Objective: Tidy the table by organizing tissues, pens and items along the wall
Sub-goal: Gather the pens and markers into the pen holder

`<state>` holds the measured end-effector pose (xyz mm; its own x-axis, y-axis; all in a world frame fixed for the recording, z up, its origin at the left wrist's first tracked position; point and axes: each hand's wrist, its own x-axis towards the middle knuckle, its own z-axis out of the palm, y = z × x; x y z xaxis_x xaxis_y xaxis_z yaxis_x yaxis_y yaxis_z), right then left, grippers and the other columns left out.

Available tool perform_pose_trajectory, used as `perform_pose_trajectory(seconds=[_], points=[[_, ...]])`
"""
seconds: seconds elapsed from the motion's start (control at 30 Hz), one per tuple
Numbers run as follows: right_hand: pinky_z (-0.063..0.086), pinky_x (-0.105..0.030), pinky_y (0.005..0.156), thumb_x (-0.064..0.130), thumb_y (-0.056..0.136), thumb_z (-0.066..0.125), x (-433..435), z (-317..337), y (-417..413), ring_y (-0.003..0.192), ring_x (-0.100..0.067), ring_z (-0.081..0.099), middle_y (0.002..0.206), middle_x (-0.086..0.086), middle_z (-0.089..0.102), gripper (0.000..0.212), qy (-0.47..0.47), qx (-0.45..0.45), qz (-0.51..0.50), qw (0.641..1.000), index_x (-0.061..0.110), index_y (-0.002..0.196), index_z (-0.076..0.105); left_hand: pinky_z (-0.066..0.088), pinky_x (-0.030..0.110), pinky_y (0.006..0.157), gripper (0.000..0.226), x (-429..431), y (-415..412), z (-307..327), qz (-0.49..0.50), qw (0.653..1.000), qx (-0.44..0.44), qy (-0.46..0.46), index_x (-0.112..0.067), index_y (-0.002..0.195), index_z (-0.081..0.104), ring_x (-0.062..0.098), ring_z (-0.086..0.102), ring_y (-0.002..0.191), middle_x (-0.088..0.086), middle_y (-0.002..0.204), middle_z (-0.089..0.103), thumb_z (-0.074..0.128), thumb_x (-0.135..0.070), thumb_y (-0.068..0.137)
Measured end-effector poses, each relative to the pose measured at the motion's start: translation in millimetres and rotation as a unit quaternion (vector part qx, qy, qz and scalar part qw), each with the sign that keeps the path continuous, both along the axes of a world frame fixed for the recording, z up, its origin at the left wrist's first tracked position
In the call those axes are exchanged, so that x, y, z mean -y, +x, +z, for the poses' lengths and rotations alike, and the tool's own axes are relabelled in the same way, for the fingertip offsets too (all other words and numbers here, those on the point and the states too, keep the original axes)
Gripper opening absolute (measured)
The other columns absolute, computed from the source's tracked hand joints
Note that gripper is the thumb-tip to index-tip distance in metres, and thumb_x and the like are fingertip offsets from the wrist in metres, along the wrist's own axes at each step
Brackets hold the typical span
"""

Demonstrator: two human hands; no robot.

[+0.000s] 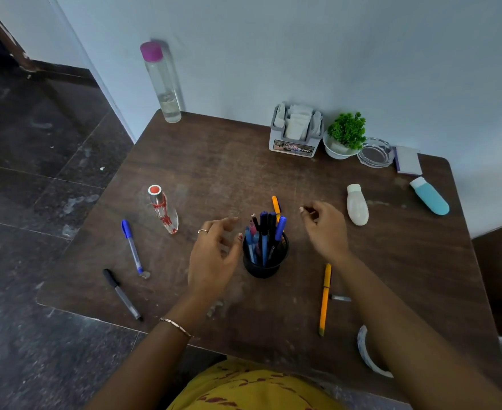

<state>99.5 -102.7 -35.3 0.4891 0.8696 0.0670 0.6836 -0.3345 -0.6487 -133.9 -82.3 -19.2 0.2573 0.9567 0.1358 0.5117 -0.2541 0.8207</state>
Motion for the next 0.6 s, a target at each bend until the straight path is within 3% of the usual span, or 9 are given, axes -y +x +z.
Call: perform_pose_trajectory(seconds=[0.2,0.3,0.43,0.53,0.6], points=[[0.046,-0.031,0.071,0.024,0.081,0.069,-34.8,-16.3,-8.5,0.088,-0.023,0.062,0.099,-0.007,0.066,0.026,-0.123,0.005,0.096,0.988,0.01,0.102,0.066,0.046,0.013,0.067,0.023,-4.2,-10.5,-12.0,0.047,0.998,-0.007,-0.046,-0.02,0.112,0.062,0.003,0.06,0.084,-0.01,0.102,0.061,0.061,-0.016,0.09],[0.04,-0.03,0.07,0.017,0.079,0.067,-43.5,-25.4,-13.8,0.095,-0.027,0.058,0.103,-0.009,0.062,0.021,-0.163,0.025,0.114,0.98,0.012,0.098,0.06,0.05,0.024,0.076,0.025,-11.0,-25.8,-30.9,0.031,0.99,-0.104,-0.085,-0.017,0.11,0.064,0.008,0.061,0.091,-0.006,0.104,0.064,0.064,-0.017,0.085],[0.043,-0.035,0.076,0.013,0.082,0.062,-46.3,-28.6,-15.1,0.098,-0.027,0.056,0.107,-0.011,0.06,0.022,-0.18,0.019,0.11,0.977,0.009,0.103,0.058,0.051,0.028,0.074,0.034,-16.1,-39.2,-44.3,-0.004,0.97,-0.179,-0.163,-0.019,0.103,0.065,0.013,0.062,0.086,-0.004,0.099,0.064,0.075,-0.019,0.07],[0.04,-0.032,0.067,0.017,0.077,0.069,-45.6,-27.3,-11.2,0.088,-0.028,0.059,0.092,-0.01,0.062,0.03,-0.175,-0.03,0.078,0.981,0.006,0.101,0.056,0.049,0.027,0.07,0.034,-17.9,-39.3,-47.0,-0.043,0.962,-0.204,-0.176,-0.021,0.096,0.064,0.011,0.059,0.083,-0.008,0.09,0.063,0.081,-0.026,0.066],[0.042,-0.03,0.065,0.021,0.073,0.077,-42.4,-24.6,-8.7,0.084,-0.026,0.063,0.084,-0.005,0.062,0.049,-0.139,-0.096,0.024,0.985,0.008,0.114,0.054,0.042,0.02,0.062,0.032,-18.7,-36.7,-47.8,-0.059,0.959,-0.223,-0.162,-0.024,0.093,0.064,0.007,0.056,0.081,-0.009,0.087,0.062,0.081,-0.031,0.068]])
